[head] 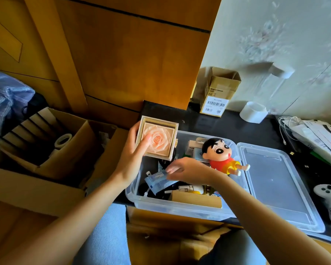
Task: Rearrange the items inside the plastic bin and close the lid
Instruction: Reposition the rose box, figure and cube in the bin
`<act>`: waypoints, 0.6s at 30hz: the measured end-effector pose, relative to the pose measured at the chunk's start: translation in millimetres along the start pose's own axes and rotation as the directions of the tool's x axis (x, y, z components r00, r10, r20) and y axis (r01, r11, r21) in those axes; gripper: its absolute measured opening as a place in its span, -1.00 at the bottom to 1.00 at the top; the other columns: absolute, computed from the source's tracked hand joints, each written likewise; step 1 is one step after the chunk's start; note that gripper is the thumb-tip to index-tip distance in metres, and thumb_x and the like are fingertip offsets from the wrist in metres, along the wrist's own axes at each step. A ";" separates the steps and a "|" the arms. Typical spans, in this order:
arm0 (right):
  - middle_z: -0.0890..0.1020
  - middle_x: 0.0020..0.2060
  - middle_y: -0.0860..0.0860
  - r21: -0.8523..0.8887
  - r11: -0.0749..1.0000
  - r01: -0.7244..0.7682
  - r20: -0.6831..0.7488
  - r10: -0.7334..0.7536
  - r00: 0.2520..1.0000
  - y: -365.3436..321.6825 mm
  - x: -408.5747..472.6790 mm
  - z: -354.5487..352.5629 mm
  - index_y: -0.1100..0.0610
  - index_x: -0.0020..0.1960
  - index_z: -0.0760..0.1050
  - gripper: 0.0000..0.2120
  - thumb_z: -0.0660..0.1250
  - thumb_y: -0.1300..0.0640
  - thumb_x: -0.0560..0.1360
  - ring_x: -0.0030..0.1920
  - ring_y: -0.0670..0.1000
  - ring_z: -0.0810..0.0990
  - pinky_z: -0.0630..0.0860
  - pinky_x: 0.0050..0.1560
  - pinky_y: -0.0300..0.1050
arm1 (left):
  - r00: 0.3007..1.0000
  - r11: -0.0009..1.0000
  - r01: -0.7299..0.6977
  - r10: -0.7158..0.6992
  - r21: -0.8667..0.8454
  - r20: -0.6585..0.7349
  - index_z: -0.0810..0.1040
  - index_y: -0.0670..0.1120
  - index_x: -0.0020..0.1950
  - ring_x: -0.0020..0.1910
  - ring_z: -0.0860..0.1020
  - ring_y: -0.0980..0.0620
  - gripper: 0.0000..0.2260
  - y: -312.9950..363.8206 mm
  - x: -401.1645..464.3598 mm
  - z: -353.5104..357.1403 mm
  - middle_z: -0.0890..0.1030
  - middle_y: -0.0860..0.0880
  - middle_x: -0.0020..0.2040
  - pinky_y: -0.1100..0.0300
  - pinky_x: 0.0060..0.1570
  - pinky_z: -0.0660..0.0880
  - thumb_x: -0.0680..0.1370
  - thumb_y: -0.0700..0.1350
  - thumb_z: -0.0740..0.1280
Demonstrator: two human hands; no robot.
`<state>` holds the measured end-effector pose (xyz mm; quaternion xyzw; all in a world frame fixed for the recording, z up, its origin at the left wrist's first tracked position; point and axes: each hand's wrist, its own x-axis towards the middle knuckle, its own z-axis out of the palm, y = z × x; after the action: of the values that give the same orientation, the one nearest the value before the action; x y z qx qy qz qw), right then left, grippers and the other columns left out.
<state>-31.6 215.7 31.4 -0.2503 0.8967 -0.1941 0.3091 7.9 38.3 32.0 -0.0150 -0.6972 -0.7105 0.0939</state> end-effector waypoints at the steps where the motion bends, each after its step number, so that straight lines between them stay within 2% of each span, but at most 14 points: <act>1: 0.54 0.21 0.05 -0.054 0.998 0.032 0.044 -0.030 0.999 -5.2 4.8 4.4 0.13 0.28 0.46 -0.63 0.29 0.00 0.53 0.16 -0.02 0.51 0.41 0.11 -0.23 | 1.000 1.000 -0.001 0.001 0.004 -0.014 0.30 -0.04 0.40 0.14 0.49 0.33 -0.51 -0.9 -1.5 1.0 0.50 0.15 0.20 0.50 0.00 0.42 0.50 0.10 0.16; 3: 0.50 0.28 0.06 -0.091 0.992 0.082 0.117 -0.071 0.991 -14.2 16.5 13.0 0.13 0.33 0.42 -0.53 0.38 0.03 0.47 0.24 0.02 0.47 0.38 0.16 -0.19 | 0.999 1.000 0.006 -0.005 0.010 -0.043 0.32 -0.01 0.37 0.11 0.51 0.33 -0.52 -2.0 -2.1 3.6 0.52 0.15 0.17 0.52 -0.04 0.41 0.49 0.12 0.17; 6: 0.34 0.41 0.06 -0.166 0.983 0.077 0.284 -0.027 0.958 -21.2 34.8 24.9 0.10 0.44 0.26 -0.34 0.45 0.09 0.42 0.38 0.09 0.32 0.30 0.31 -0.06 | 0.995 1.000 0.013 -0.014 -0.011 -0.102 0.37 0.02 0.32 0.11 0.53 0.27 -0.57 -4.2 -0.2 7.5 0.55 0.14 0.14 0.43 -0.01 0.45 0.48 0.13 0.19; 10: 0.26 0.43 0.10 -0.347 0.920 0.181 0.407 -0.026 0.913 -27.9 56.4 30.2 0.07 0.48 0.19 -0.22 0.49 0.14 0.37 0.41 0.13 0.25 0.28 0.38 0.02 | 0.989 0.998 -0.011 0.000 -0.068 -0.151 0.39 0.06 0.25 0.10 0.53 0.27 -0.67 -5.4 -1.2 10.6 0.54 0.09 0.14 0.42 -0.03 0.46 0.50 0.08 0.18; 14: 0.34 0.32 0.11 -0.479 0.812 0.332 0.418 -0.122 0.900 -27.1 68.3 39.3 0.07 0.35 0.31 -0.32 0.53 0.14 0.31 0.28 0.15 0.31 0.40 0.22 0.10 | 0.984 0.997 -0.048 0.037 -0.060 -0.175 0.38 -0.04 0.28 0.06 0.52 0.33 -0.63 -8.3 -0.7 9.6 0.53 0.07 0.13 0.49 -0.09 0.44 0.52 0.04 0.15; 18: 0.36 0.28 0.13 -0.614 0.702 0.362 0.328 -0.190 0.925 -15.8 74.9 52.7 0.09 0.34 0.27 -0.31 0.48 0.09 0.29 0.17 0.16 0.38 0.47 -0.07 0.00 | 0.988 0.997 -0.051 0.043 -0.053 -0.150 0.38 0.04 0.25 0.09 0.52 0.29 -0.68 -11.8 1.4 9.6 0.52 0.14 0.11 0.44 -0.08 0.47 0.51 0.04 0.17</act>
<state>-43.3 150.3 -33.6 -0.4974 0.8140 0.1250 0.2726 3.7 47.9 20.8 0.0190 -0.6673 -0.7267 0.1620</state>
